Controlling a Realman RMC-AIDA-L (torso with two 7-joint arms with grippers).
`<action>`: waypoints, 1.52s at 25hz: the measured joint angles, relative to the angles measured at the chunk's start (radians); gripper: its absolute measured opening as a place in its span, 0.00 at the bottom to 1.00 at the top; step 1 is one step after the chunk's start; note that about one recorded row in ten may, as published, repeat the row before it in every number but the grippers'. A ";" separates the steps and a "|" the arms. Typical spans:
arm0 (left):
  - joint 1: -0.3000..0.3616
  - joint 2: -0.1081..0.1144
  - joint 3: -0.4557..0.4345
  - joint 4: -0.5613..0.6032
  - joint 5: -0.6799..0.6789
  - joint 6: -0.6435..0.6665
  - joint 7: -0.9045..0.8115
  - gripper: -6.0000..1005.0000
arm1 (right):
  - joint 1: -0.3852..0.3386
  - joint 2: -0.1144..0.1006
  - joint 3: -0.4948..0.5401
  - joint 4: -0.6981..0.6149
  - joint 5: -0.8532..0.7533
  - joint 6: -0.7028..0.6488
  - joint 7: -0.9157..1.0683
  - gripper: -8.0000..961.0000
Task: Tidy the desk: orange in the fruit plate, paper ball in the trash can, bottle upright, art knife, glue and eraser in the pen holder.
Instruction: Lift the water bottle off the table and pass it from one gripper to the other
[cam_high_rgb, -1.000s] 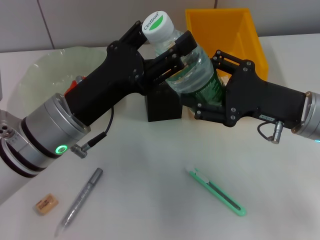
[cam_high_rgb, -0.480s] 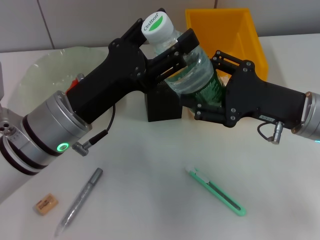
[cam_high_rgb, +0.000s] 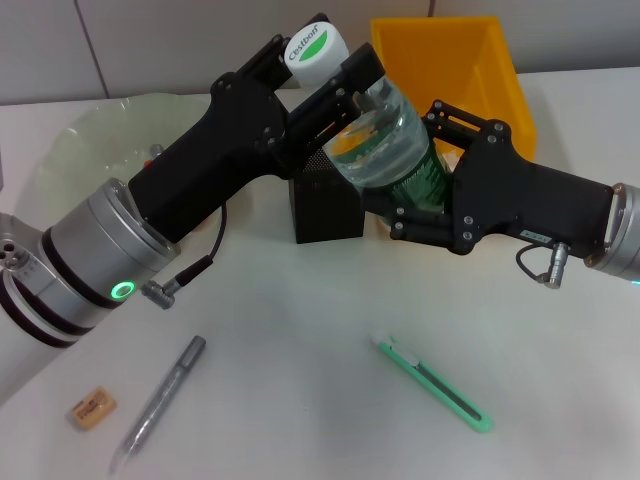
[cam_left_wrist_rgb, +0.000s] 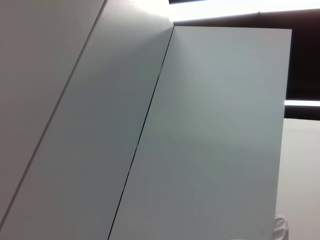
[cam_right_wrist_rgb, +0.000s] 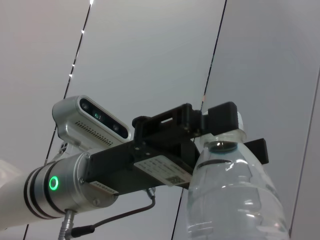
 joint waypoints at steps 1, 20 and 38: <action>0.000 0.000 0.000 0.000 0.000 0.000 0.000 0.74 | 0.000 0.000 0.000 0.000 0.000 0.000 0.000 0.80; -0.002 0.000 0.005 -0.006 -0.002 0.007 0.033 0.43 | 0.000 0.001 0.000 -0.001 0.001 -0.003 0.000 0.80; -0.004 0.000 0.014 0.001 -0.001 0.010 0.036 0.43 | -0.006 0.002 0.006 0.009 0.004 -0.005 0.008 0.80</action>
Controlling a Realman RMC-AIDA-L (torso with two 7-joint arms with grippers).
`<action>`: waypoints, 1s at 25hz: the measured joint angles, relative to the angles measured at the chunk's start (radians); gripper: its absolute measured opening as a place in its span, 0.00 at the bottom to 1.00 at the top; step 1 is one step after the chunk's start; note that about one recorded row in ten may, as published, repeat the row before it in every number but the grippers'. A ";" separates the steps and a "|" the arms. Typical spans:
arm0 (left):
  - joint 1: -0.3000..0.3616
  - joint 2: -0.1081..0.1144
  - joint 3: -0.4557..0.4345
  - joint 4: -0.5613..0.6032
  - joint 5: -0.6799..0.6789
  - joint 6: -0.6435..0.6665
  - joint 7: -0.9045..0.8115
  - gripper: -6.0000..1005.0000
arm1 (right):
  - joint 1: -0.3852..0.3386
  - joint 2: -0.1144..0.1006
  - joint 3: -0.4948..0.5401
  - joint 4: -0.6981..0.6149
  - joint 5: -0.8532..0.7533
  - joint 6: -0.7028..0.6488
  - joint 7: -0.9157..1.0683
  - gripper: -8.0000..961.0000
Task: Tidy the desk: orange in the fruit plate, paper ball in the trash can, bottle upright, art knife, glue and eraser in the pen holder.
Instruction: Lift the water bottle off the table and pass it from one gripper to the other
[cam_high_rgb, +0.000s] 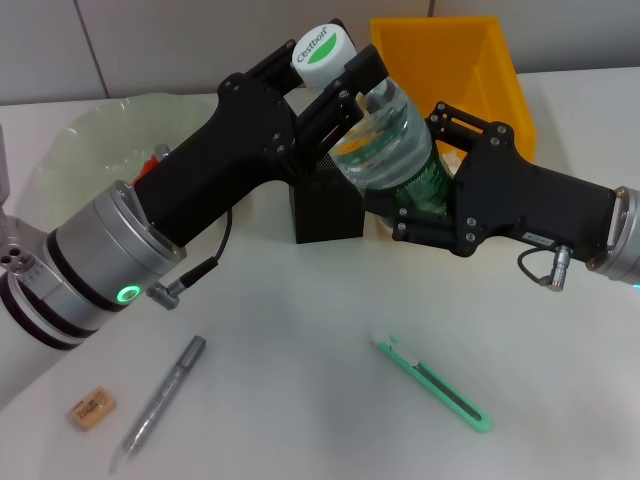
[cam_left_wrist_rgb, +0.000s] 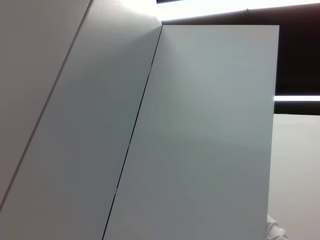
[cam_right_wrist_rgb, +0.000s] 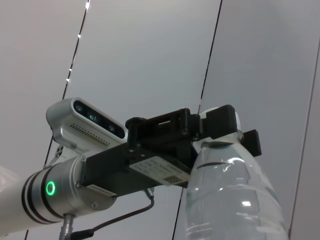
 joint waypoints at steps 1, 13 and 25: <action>0.000 0.000 0.000 0.000 0.000 0.001 0.000 0.43 | 0.000 0.000 0.000 0.002 0.003 0.000 0.000 0.80; 0.000 0.000 0.000 0.004 -0.001 0.005 0.001 0.43 | 0.007 -0.002 -0.009 0.041 0.045 0.018 0.001 0.80; -0.001 0.000 -0.001 0.004 -0.008 0.011 0.001 0.43 | 0.016 -0.001 -0.059 0.042 0.047 0.065 0.002 0.81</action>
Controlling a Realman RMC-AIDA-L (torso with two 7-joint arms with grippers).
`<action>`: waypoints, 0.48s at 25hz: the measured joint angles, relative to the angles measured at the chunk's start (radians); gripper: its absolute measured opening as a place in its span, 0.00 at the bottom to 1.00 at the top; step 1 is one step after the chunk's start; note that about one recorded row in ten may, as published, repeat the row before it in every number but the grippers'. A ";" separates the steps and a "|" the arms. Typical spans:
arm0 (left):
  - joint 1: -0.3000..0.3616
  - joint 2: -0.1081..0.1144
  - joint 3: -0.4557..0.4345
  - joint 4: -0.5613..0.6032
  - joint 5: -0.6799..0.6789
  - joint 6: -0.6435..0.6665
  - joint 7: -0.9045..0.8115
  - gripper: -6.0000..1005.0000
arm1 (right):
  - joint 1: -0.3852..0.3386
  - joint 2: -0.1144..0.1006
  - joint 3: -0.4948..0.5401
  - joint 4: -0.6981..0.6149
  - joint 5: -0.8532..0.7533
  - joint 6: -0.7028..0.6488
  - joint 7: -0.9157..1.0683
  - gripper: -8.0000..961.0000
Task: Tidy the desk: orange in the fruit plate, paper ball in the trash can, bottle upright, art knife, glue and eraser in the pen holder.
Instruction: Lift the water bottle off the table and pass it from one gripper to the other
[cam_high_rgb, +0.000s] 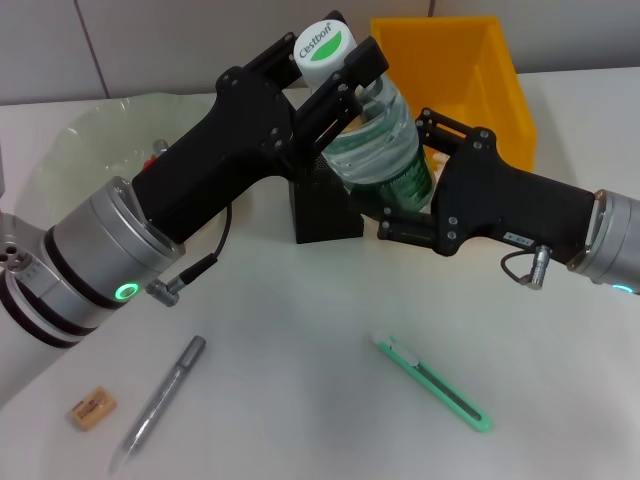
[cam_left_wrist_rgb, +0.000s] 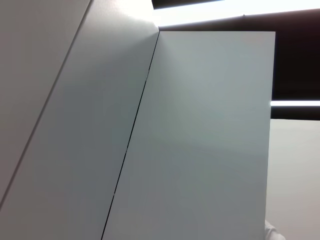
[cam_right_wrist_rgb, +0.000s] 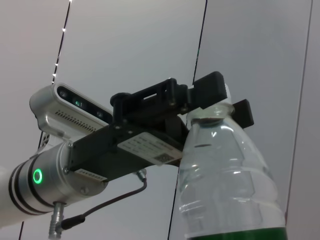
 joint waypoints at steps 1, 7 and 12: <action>0.000 0.000 0.000 0.000 0.000 0.000 0.000 0.43 | 0.000 0.000 -0.001 0.000 0.000 0.001 0.000 0.81; 0.000 0.000 -0.001 0.000 -0.002 0.001 0.000 0.43 | 0.001 0.000 -0.002 0.000 0.002 0.011 0.002 0.81; -0.001 0.000 -0.003 0.000 -0.003 0.001 0.000 0.43 | 0.002 0.000 -0.003 0.000 -0.001 0.014 0.003 0.81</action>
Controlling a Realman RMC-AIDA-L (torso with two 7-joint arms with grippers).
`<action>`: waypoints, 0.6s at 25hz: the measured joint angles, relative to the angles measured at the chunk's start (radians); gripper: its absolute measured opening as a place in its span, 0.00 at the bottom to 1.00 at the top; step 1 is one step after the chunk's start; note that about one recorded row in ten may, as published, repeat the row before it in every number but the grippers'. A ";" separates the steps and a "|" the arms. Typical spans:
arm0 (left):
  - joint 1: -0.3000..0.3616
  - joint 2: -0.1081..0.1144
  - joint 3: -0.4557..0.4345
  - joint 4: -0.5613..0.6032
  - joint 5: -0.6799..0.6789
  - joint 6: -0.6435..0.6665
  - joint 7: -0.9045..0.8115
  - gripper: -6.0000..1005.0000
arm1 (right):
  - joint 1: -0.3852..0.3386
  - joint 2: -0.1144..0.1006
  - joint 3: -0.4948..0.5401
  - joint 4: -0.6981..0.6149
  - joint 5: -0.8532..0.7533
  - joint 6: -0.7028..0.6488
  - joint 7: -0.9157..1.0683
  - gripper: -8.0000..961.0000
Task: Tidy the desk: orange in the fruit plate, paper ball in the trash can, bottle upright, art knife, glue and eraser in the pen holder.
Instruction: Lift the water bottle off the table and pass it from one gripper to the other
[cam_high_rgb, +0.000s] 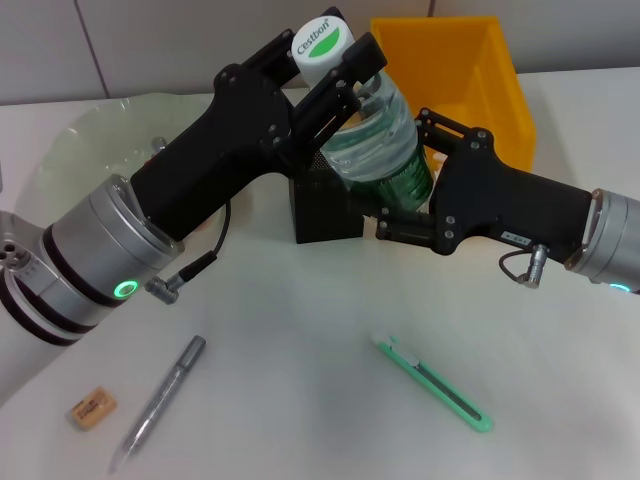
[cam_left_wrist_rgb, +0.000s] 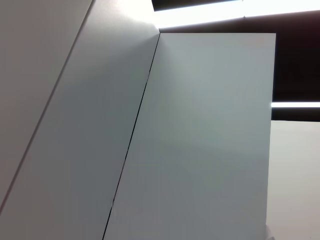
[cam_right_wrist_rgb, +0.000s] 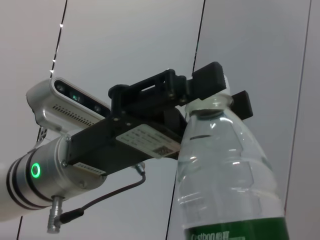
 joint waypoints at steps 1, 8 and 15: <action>-0.001 0.000 0.000 0.000 -0.001 0.000 0.000 0.43 | 0.000 0.000 0.000 0.000 -0.001 0.000 0.000 0.82; -0.004 0.000 -0.006 0.000 -0.002 0.000 0.000 0.43 | 0.002 0.000 -0.009 0.000 -0.003 0.009 0.002 0.82; -0.008 0.000 -0.006 0.000 -0.004 0.000 0.000 0.44 | 0.002 0.000 -0.026 0.000 -0.003 0.031 0.002 0.82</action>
